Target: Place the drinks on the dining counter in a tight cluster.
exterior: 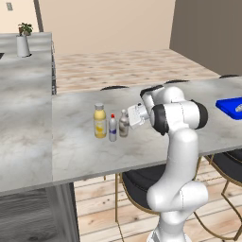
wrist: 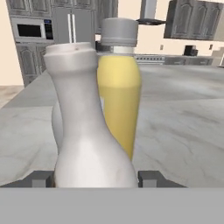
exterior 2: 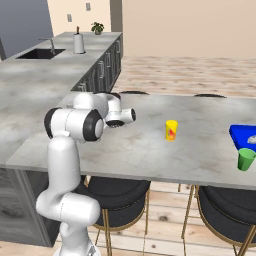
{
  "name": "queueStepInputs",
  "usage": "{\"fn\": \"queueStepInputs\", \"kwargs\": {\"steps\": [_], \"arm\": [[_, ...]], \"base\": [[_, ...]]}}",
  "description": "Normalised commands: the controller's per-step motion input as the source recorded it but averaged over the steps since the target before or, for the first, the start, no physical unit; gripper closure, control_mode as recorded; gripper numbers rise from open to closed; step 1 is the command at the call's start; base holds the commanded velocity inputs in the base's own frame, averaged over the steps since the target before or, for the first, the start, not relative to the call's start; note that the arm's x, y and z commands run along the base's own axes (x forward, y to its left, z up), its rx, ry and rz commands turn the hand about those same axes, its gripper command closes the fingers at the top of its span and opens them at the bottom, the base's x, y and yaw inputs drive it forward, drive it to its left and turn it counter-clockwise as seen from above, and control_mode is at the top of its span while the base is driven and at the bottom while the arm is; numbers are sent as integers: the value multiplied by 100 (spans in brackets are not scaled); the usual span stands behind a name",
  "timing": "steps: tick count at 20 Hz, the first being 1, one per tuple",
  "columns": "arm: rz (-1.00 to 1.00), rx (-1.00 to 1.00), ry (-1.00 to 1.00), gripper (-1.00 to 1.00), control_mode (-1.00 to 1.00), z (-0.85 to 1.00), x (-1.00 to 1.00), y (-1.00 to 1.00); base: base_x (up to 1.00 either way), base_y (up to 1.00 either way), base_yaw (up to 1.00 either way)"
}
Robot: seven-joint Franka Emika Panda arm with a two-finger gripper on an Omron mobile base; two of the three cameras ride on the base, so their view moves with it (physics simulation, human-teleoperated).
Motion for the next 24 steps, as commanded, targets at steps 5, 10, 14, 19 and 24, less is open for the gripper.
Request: {"fn": "queueStepInputs", "kwargs": {"steps": [5, 10, 14, 19, 24], "arm": [[0, 0, -1, 100, -100, -18, 3, 0], [0, 0, 0, 100, -100, 0, 0, 0], [0, 0, 0, -100, -100, 0, 0, 0], [0, 0, 0, -100, -100, 0, 0, 0], [0, 0, 0, -100, -100, 0, 0, 0]], "base": [[0, 0, 0], [0, 0, 0], [0, 0, 0], [0, 0, 0], [0, 0, 0]]}}
